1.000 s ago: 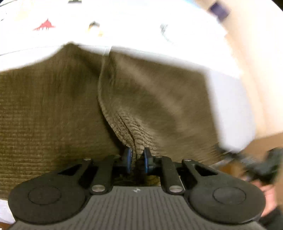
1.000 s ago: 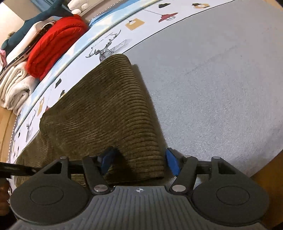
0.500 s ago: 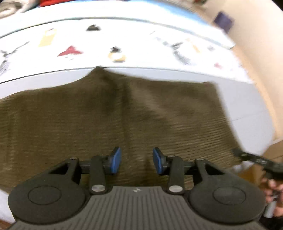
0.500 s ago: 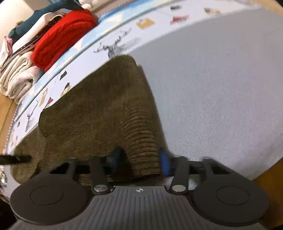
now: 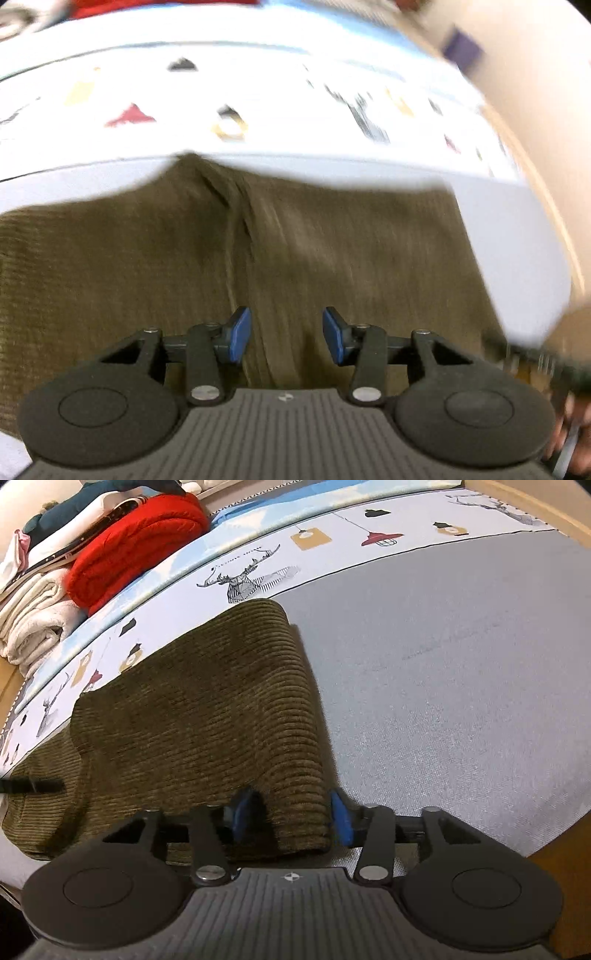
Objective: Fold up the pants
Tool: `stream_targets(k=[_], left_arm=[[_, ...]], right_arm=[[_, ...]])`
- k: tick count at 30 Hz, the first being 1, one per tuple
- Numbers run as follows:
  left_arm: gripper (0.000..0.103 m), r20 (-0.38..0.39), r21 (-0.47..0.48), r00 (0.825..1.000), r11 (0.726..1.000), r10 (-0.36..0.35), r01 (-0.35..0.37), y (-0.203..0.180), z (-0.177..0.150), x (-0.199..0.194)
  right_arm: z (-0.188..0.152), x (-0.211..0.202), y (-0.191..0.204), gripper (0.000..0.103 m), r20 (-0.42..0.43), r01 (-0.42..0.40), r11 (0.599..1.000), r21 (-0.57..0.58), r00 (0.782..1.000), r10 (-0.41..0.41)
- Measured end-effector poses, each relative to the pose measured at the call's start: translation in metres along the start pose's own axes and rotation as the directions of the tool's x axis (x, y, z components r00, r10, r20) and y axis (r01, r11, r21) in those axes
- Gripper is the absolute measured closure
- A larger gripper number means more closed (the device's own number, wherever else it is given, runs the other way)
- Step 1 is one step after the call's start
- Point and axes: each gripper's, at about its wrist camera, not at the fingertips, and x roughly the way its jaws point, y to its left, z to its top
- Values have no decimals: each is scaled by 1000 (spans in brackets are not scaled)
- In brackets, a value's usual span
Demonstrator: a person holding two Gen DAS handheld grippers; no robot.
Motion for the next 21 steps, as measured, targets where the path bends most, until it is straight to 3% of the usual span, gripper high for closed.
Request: stream_targets(k=[3, 8, 11, 15, 18, 19, 21], left_arm=[[55, 68, -67, 998, 998, 8, -4, 7, 13, 9], [54, 132, -154, 990, 986, -39, 60, 22, 25, 36], [52, 121, -180, 990, 980, -67, 88, 32, 34, 45], [47, 102, -136, 994, 990, -31, 45, 23, 36, 73], [76, 97, -74, 994, 996, -47, 55, 16, 39, 76], [81, 105, -37, 993, 998, -44, 48, 13, 40, 73], [82, 161, 28, 985, 998, -59, 55, 4, 44, 53]], right_arm=[[1, 5, -2, 49, 0, -9, 1000, 11, 1000, 9], [1, 8, 0, 49, 3, -7, 1000, 3, 1000, 7], [2, 8, 3, 49, -1, -1, 1000, -16, 1000, 1], [4, 10, 7, 49, -5, 8, 998, -57, 1000, -8], [3, 12, 6, 49, -8, 9, 998, -54, 1000, -9], [3, 13, 6, 53, -10, 4, 999, -54, 1000, -5], [5, 8, 13, 72, 28, 10, 995, -101, 1000, -7]])
